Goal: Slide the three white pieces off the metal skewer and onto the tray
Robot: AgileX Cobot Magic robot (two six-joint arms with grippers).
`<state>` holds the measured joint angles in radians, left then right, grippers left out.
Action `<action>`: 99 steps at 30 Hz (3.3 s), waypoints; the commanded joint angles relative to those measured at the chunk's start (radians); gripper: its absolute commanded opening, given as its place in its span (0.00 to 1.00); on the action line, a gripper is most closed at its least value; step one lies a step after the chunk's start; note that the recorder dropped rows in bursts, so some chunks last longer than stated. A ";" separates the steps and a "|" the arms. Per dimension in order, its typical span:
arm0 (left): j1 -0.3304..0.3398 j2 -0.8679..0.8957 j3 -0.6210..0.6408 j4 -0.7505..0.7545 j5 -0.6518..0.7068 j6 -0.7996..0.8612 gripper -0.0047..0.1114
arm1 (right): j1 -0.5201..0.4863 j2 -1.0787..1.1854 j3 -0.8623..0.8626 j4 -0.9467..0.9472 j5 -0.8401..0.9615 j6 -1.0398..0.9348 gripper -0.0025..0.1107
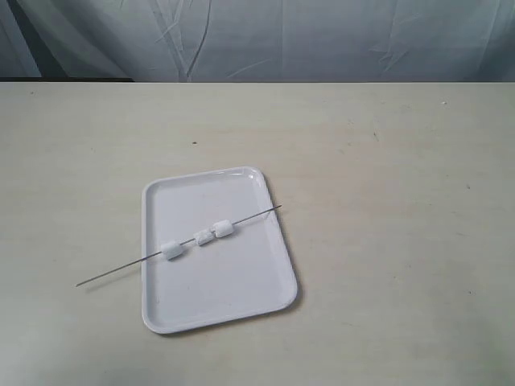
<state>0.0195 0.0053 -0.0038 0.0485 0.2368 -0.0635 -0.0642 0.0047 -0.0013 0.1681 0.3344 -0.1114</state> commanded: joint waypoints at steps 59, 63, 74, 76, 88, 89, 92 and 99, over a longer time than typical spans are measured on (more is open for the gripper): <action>0.000 -0.005 0.004 -0.154 -0.452 -0.170 0.04 | -0.005 -0.005 0.001 -0.002 -0.006 -0.002 0.02; -0.002 -0.005 -0.008 0.097 -0.390 -0.398 0.04 | -0.005 -0.005 0.001 -0.002 -0.006 -0.002 0.02; -0.002 0.437 -0.221 1.416 -0.564 -1.399 0.04 | -0.005 -0.005 0.001 0.000 -0.007 -0.002 0.02; -0.002 0.596 -0.243 1.590 -0.586 -1.559 0.04 | -0.005 -0.005 0.001 0.000 -0.007 -0.002 0.02; -0.002 0.917 -0.254 1.626 -0.221 -1.814 0.04 | -0.005 -0.005 0.001 0.000 -0.008 -0.002 0.02; -0.002 0.919 -0.254 1.624 -0.197 -1.816 0.04 | -0.005 -0.005 0.001 0.000 -0.008 -0.002 0.02; -0.002 0.919 -0.254 1.619 -0.131 -1.816 0.04 | -0.005 -0.005 0.001 0.000 -0.008 -0.002 0.02; -0.002 0.925 -0.254 1.012 0.092 -1.459 0.04 | -0.005 -0.005 0.001 0.000 -0.008 -0.002 0.02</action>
<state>0.0195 0.9244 -0.2543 1.3355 0.2815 -1.7452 -0.0642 0.0047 -0.0013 0.1681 0.3344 -0.1131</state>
